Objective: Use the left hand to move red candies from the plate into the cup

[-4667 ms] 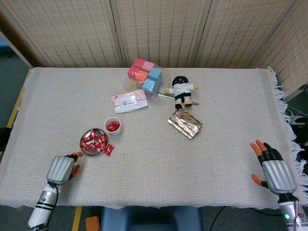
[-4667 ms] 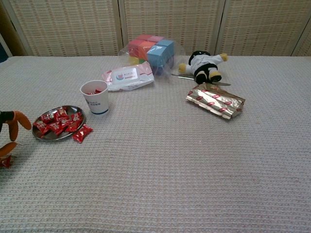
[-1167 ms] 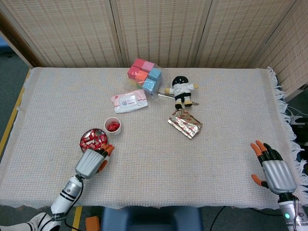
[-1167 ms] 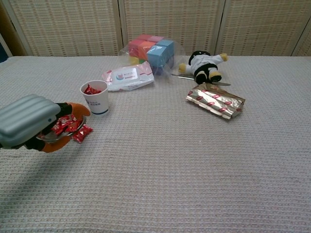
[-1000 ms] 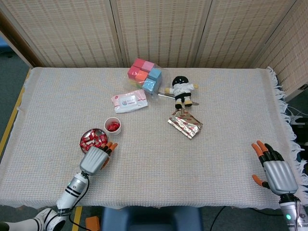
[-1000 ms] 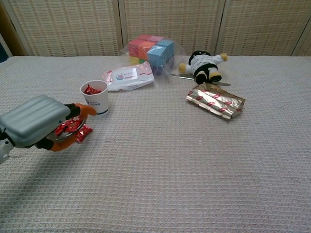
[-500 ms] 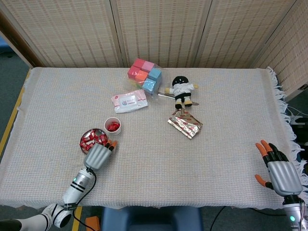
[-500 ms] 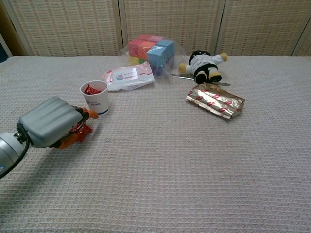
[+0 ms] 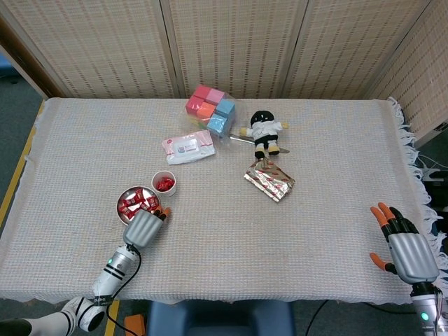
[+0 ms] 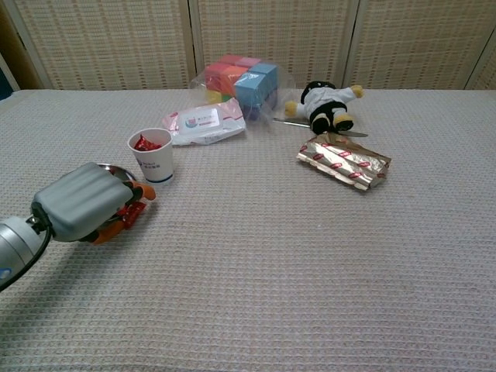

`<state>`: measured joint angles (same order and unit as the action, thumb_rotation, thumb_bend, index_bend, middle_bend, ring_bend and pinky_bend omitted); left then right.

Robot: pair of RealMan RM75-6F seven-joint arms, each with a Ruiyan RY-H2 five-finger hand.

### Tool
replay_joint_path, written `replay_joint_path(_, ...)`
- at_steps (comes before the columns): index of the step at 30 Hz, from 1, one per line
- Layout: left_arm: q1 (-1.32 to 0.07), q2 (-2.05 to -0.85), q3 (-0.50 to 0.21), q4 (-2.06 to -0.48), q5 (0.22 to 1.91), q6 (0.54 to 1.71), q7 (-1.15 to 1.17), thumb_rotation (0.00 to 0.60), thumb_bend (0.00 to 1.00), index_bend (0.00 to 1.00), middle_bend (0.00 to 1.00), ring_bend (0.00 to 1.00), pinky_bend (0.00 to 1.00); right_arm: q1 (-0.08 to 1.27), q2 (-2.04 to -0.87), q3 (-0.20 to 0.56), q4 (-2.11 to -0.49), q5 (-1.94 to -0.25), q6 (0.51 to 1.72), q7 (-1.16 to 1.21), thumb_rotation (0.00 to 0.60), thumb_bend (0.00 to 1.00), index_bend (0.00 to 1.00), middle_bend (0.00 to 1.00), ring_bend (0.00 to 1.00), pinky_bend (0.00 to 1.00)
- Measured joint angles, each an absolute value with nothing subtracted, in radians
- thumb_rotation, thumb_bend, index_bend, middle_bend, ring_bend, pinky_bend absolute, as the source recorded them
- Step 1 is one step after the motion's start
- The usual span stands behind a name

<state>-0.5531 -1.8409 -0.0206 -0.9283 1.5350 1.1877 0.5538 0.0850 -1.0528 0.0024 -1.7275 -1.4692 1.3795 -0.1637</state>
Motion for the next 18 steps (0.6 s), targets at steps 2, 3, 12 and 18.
replay_joint_path(2, -0.554, -1.842, -0.020, -0.927, 1.540, 1.192, 0.549, 0.600, 0.43, 0.28, 0.40, 0.76, 1.00, 0.085, -1.053, 0.002, -1.727, -1.469, 1.378, -0.165, 0.600, 0.14, 0.00, 0.00, 0.00, 0.19)
replay_joint_path(3, -0.554, -1.843, -0.020, -0.927, 1.542, 1.196, 0.546, 0.600, 0.43, 0.29, 0.41, 0.76, 1.00, 0.086, -1.053, 0.002, -1.727, -1.469, 1.376, -0.165, 0.600, 0.14, 0.00, 0.00, 0.00, 0.19)
replay_joint_path(12, -0.550, -1.848, -0.015, -0.923, 1.561, 1.224, 0.513, 0.600, 0.43, 0.41, 0.48, 0.76, 1.00, 0.083, -1.053, 0.000, -1.730, -1.473, 1.379, -0.167, 0.600, 0.14, 0.00, 0.00, 0.00, 0.20)
replay_joint_path(18, -0.545, -1.845, -0.014, -0.925, 1.567, 1.237, 0.500, 0.600, 0.43, 0.46, 0.51, 0.76, 1.00, 0.084, -1.054, 0.001, -1.730, -1.471, 1.377, -0.168, 0.600, 0.14, 0.00, 0.00, 0.00, 0.20)
